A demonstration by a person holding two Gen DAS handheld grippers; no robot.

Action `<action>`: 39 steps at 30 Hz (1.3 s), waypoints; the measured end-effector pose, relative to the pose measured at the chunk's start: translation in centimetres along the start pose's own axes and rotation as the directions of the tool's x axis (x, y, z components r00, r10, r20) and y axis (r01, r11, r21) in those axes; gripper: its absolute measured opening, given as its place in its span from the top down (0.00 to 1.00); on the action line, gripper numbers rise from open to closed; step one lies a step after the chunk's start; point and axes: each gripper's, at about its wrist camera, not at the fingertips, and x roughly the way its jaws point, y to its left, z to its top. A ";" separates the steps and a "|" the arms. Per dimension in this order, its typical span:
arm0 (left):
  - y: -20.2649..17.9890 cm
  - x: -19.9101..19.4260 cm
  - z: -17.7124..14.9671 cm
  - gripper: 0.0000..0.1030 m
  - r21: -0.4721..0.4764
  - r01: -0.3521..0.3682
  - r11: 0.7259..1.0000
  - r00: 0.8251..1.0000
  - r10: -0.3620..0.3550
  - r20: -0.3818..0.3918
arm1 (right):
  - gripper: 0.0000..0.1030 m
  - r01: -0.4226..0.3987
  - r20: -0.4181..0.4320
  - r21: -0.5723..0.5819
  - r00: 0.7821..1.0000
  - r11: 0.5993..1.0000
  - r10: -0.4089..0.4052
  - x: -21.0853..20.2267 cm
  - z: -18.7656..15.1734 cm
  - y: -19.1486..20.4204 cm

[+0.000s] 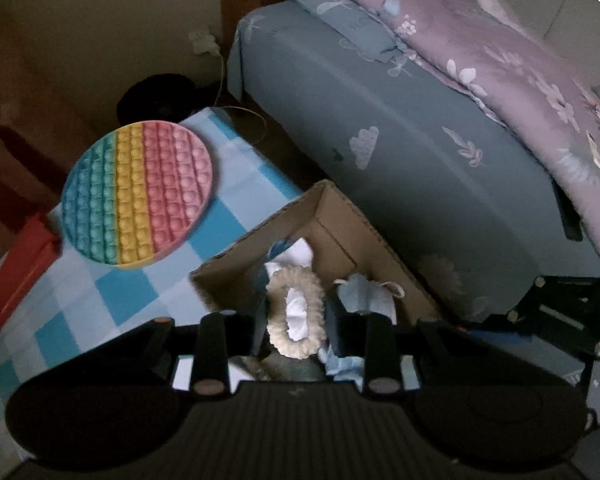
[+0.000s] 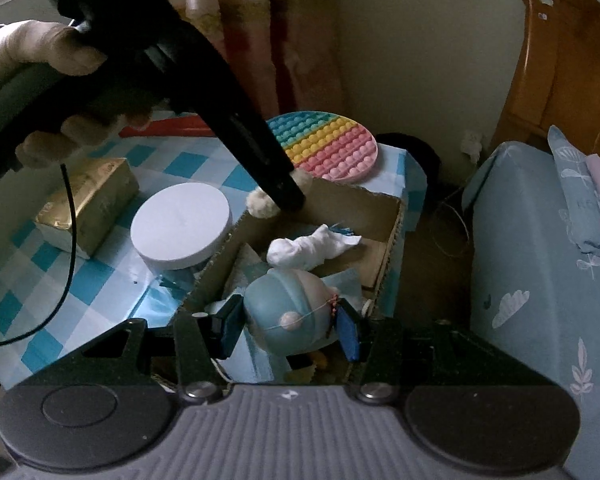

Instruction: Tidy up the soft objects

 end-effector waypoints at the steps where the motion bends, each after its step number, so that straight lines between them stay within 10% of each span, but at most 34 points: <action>1: -0.3 0.4 0.2 0.56 0.002 0.003 1.000 1.000 -0.003 -0.002 | 0.48 0.000 -0.001 0.005 1.000 1.000 0.000 0.1 0.0 -0.2; 12: 0.7 -1.1 -1.1 0.11 -0.041 -0.076 0.996 0.991 0.080 0.104 | 0.48 0.019 0.009 0.037 1.000 0.999 -0.020 1.5 1.2 -1.6; 22: 1.0 -8.3 -6.8 0.03 -0.076 -0.222 0.972 0.927 0.235 0.291 | 0.47 0.066 -0.013 0.076 0.998 0.995 -0.065 5.6 4.4 -3.0; 30: 1.1 -10.9 -11.4 0.02 -0.136 -0.331 0.934 0.867 0.358 0.347 | 0.08 0.112 -0.006 0.126 0.994 0.986 -0.113 3.9 4.2 -1.4; 39: -0.5 -11.7 -18.0 0.02 -0.320 -0.407 0.855 0.816 0.498 0.292 | 0.00 0.311 -0.062 0.231 0.950 0.922 -0.305 -2.3 0.0 4.5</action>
